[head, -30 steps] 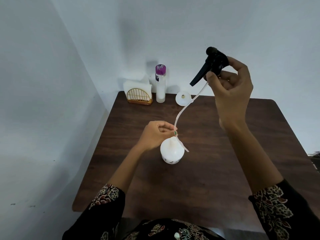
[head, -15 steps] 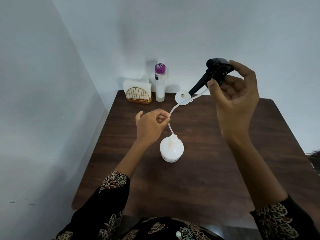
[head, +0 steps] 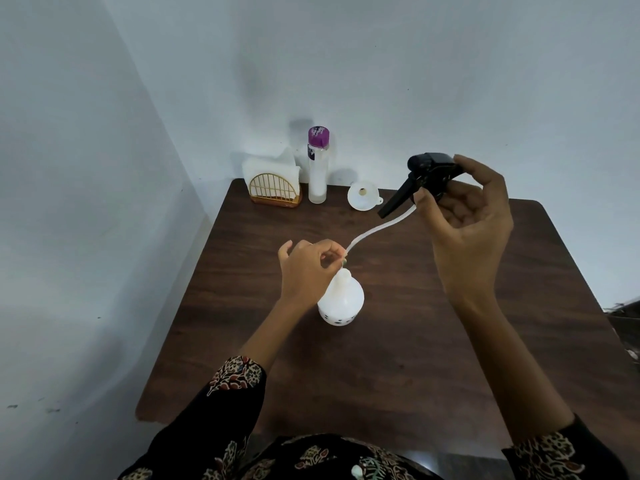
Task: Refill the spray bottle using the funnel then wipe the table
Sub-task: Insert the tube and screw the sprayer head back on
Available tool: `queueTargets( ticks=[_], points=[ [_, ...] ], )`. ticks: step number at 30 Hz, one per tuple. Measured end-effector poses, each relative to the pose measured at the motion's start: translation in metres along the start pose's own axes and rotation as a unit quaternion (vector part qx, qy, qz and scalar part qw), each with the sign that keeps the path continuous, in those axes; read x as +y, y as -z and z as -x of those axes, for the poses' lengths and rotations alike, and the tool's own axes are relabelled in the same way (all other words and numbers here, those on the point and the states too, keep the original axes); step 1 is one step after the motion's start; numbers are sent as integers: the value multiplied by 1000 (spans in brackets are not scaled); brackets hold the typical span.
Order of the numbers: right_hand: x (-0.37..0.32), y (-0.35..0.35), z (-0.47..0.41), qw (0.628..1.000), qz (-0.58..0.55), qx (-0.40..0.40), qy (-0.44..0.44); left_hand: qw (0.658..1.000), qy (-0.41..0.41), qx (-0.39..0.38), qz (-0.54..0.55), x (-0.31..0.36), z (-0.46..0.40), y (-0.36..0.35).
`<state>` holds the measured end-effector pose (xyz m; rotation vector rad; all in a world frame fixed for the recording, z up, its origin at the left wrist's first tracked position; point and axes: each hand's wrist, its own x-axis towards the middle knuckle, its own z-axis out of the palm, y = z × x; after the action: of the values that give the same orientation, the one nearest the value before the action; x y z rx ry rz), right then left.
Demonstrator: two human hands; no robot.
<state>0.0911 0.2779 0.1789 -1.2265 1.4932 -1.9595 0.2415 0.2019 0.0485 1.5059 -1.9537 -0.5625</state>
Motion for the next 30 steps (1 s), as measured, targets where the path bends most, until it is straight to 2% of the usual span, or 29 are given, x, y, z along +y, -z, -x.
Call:
queueTargets(
  ticks=[5,10,16,19,21,24,27,30],
  points=[
    [12,1,3,999,27,-35,-12,999,10,-18,-32,-6,13,-9],
    [24,2,6,997,48,-52,-26,999,33,-32,-5,-9,12,-13],
    [32,-1,10,995,60,-70,-34,999,20,5,27,-2,14,-15],
    [37,-4,12,992,77,-97,-36,999,37,-2,19,-5,17,-18],
    [43,-6,14,989,85,-114,-38,996,51,-23,68,-10,21,-21],
    [56,-10,21,985,90,-134,-61,960,110,-105,235,-15,32,-27],
    [71,-17,30,980,89,-155,-85,947,166,-108,255,-18,39,-36],
    [82,-24,34,977,99,-166,-93,947,177,-105,246,-21,42,-41]
  ],
)
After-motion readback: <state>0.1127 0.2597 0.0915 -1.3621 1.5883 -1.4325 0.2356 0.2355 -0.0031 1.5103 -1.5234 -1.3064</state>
